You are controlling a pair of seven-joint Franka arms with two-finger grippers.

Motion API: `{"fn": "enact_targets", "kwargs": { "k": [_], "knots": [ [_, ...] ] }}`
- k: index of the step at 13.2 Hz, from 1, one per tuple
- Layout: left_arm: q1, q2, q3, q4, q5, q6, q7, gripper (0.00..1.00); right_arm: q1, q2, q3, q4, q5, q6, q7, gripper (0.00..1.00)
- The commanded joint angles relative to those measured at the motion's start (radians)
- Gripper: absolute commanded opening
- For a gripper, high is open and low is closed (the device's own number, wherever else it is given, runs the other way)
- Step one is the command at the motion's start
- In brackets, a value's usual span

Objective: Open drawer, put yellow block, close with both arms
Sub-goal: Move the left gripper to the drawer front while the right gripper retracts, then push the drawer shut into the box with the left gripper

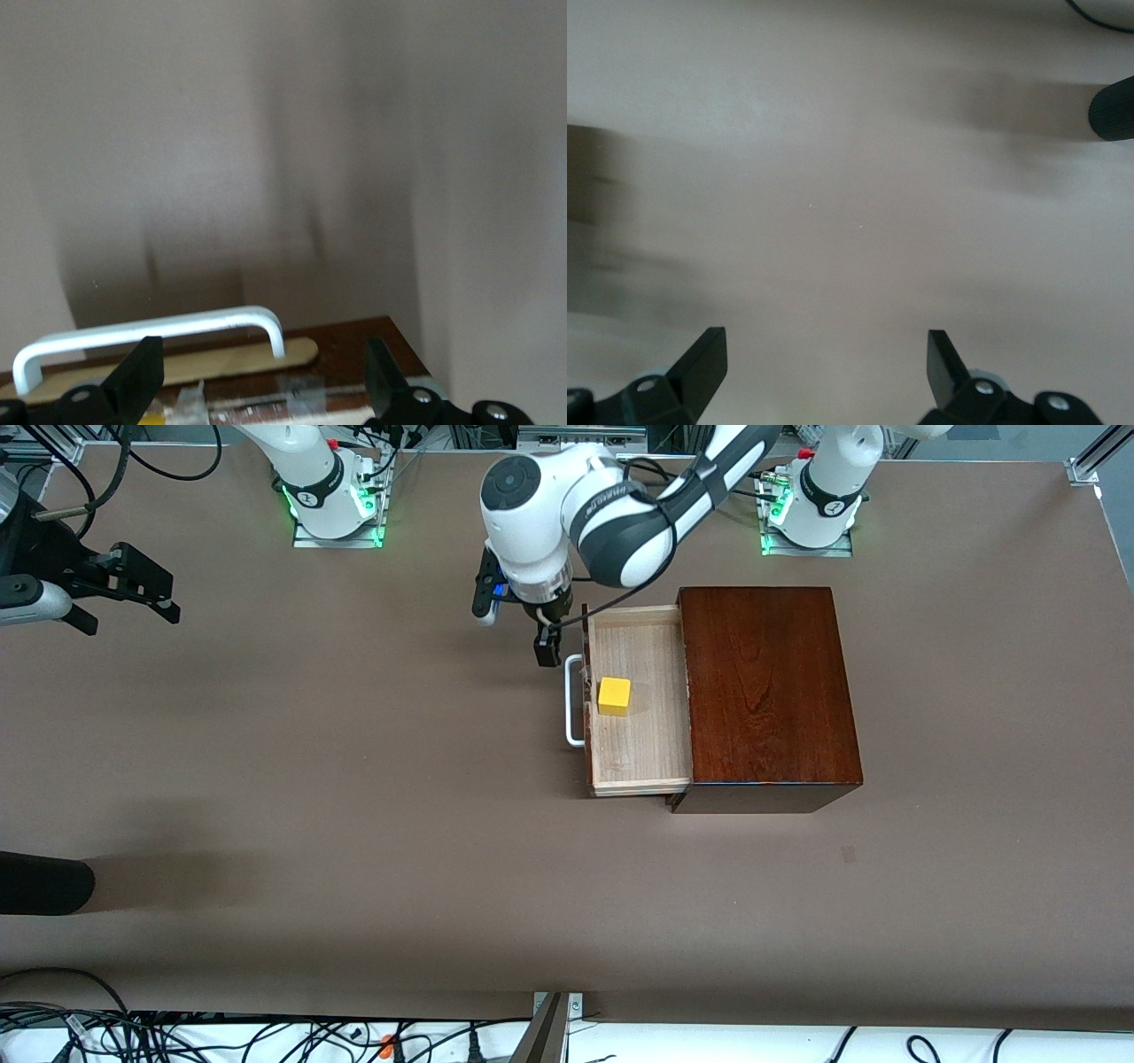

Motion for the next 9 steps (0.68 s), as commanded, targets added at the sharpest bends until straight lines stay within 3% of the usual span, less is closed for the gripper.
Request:
{"fn": "enact_targets", "kwargs": {
  "k": [1, 4, 9],
  "knots": [
    [0.001, 0.042, 0.002, 0.028, 0.059, 0.041, -0.012, 1.0, -0.016, -0.023, -0.021, -0.007, -0.011, -0.016, -0.059, 1.0],
    [0.009, 0.075, 0.005, 0.026, 0.096, 0.078, -0.011, 1.0, -0.017, -0.022, -0.059, 0.019, -0.008, -0.037, -0.075, 1.0],
    [0.091, 0.06, 0.007, 0.023, 0.125, 0.071, 0.003, 1.0, -0.007, 0.016, -0.044, 0.024, -0.003, -0.054, -0.087, 1.0]
  ]
}}
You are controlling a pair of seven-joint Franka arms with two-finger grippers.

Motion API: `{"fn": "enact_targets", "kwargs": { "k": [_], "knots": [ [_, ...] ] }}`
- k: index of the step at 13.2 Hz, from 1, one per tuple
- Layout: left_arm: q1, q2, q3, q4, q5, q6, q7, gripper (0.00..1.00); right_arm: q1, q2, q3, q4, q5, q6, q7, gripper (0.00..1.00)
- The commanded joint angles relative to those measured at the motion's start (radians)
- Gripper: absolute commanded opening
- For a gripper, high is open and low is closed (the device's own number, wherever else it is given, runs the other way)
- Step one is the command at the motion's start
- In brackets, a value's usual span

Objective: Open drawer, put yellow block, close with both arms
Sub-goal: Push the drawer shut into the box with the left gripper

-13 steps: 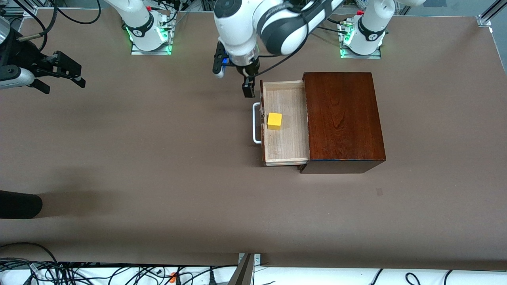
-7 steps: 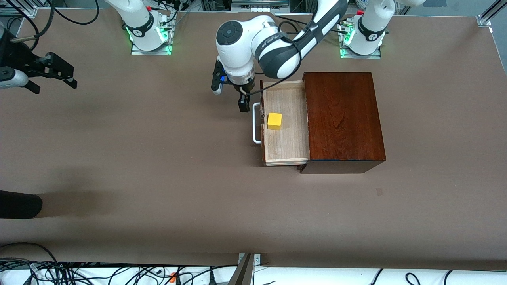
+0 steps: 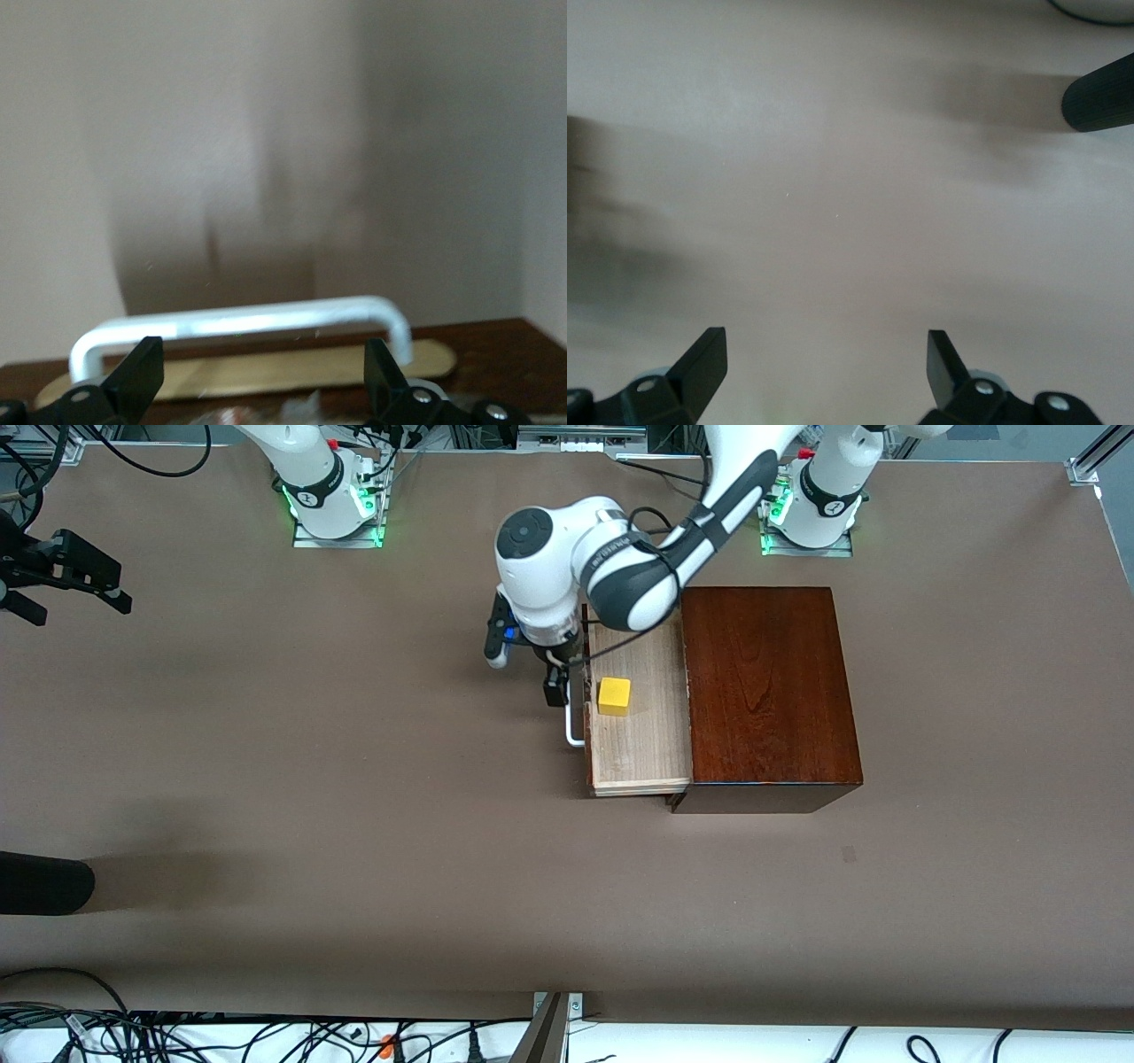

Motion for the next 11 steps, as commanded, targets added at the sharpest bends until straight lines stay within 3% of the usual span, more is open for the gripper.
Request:
{"fn": "enact_targets", "kwargs": {
  "k": [1, 5, 11],
  "knots": [
    [0.034, -0.004, -0.008, 0.012, 0.022, -0.009, 0.004, 1.0, 0.015, 0.018, 0.019, 0.01, -0.001, -0.019, -0.003, 1.0],
    [0.043, -0.007, -0.008, -0.001, 0.024, -0.024, 0.003, 1.0, 0.043, 0.02, 0.019, 0.004, -0.004, -0.019, -0.012, 1.0],
    [0.048, -0.047, -0.008, -0.019, 0.025, -0.182, 0.004, 1.0, 0.051, 0.031, 0.018, 0.005, -0.002, -0.019, -0.013, 1.0]
  ]
}}
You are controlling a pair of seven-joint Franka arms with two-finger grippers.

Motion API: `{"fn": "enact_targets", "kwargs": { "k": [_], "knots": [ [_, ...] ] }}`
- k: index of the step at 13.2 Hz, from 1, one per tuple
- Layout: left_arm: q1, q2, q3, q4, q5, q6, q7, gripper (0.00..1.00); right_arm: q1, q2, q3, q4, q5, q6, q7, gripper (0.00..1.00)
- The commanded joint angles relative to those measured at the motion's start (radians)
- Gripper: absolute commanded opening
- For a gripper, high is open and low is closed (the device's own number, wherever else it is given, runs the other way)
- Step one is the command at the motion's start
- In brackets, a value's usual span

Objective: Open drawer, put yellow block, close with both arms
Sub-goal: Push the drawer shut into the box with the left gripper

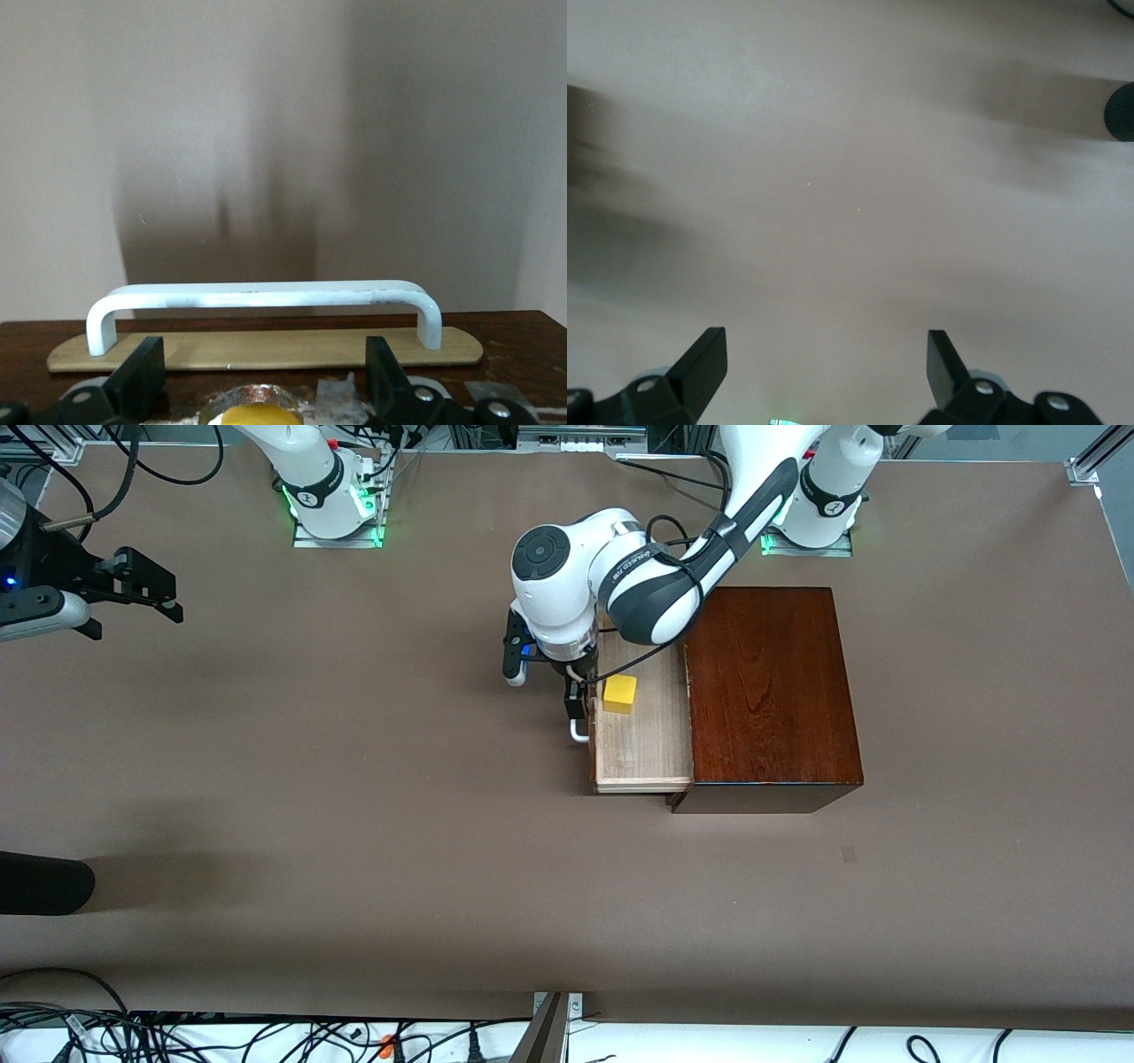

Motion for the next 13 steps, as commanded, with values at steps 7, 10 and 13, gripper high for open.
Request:
{"fn": "enact_targets", "kwargs": {
  "k": [7, 10, 13],
  "knots": [
    [0.08, -0.055, 0.009, -0.034, 0.029, -0.193, 0.021, 1.0, 0.008, -0.003, -0.001, 0.007, -0.001, -0.013, -0.012, 1.0],
    [0.115, -0.072, 0.009, -0.071, 0.029, -0.204, 0.021, 1.0, 0.01, -0.003, -0.001, 0.007, 0.001, -0.011, -0.012, 1.0],
    [0.146, -0.076, 0.009, -0.094, 0.029, -0.233, 0.021, 1.0, 0.01, -0.003, -0.001, 0.007, 0.002, -0.01, -0.012, 1.0]
  ]
}}
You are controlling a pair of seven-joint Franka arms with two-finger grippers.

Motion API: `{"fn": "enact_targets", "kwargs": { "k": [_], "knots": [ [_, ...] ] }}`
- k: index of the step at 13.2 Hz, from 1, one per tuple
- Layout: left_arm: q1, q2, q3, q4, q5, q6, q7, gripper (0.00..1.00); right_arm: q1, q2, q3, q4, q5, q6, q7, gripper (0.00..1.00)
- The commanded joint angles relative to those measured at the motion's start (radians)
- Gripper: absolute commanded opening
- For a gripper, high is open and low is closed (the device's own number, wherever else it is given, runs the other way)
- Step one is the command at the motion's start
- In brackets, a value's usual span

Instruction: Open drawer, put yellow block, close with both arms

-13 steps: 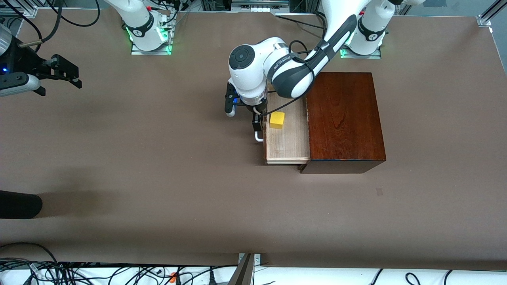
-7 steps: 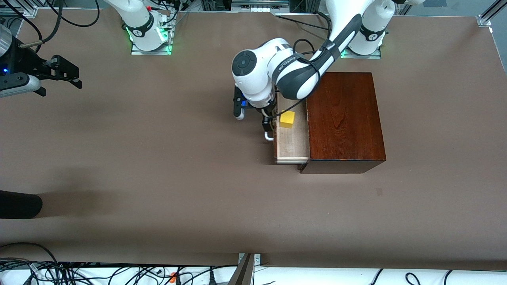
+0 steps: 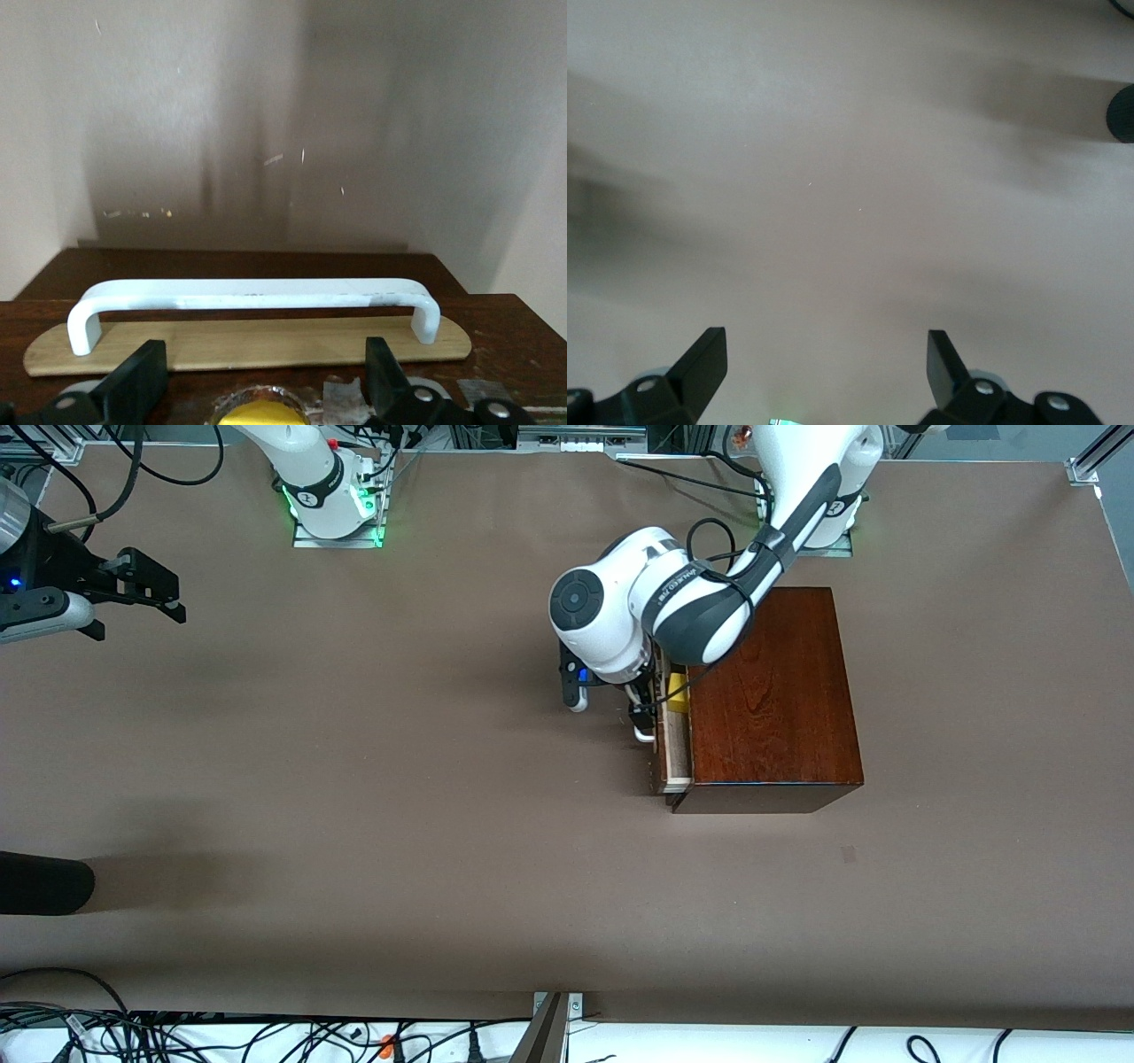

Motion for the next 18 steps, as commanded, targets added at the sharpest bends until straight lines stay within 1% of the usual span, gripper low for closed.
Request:
{"fn": "enact_targets", "kwargs": {
  "k": [1, 4, 7, 10, 12, 13, 15, 16, 18],
  "knots": [
    [0.043, -0.046, 0.009, -0.061, 0.026, -0.047, 0.016, 1.0, 0.005, -0.003, -0.001, 0.007, 0.002, -0.011, -0.011, 1.0],
    [0.048, -0.046, 0.004, -0.059, 0.069, -0.086, 0.016, 1.0, 0.005, -0.003, -0.001, 0.007, 0.004, -0.011, -0.011, 1.0],
    [0.02, -0.037, 0.0, -0.039, 0.066, -0.052, -0.024, 1.0, 0.005, -0.003, -0.001, 0.007, 0.004, -0.01, -0.011, 1.0],
    [-0.027, -0.029, -0.005, 0.006, 0.047, 0.058, -0.217, 1.0, 0.003, -0.003, -0.001, 0.007, 0.005, -0.011, -0.011, 1.0],
    [-0.075, -0.029, -0.005, 0.051, 0.044, 0.083, -0.404, 1.0, 0.003, -0.003, -0.003, 0.007, 0.005, -0.011, -0.011, 1.0],
    [-0.089, -0.031, -0.005, 0.081, 0.024, 0.083, -0.497, 1.0, 0.005, -0.003, -0.003, 0.007, 0.005, -0.011, -0.011, 1.0],
    [-0.081, -0.044, -0.005, 0.149, -0.013, 0.072, -0.671, 1.0, 0.005, -0.003, -0.001, 0.007, 0.005, -0.011, -0.011, 1.0],
    [-0.071, -0.076, -0.002, 0.163, -0.025, 0.058, -0.725, 1.0, 0.005, -0.003, -0.003, 0.007, 0.005, -0.013, -0.011, 1.0],
    [-0.011, -0.145, 0.001, 0.169, -0.077, -0.001, -0.795, 1.0, 0.003, -0.003, -0.003, 0.007, 0.005, -0.011, -0.011, 1.0]
  ]
}}
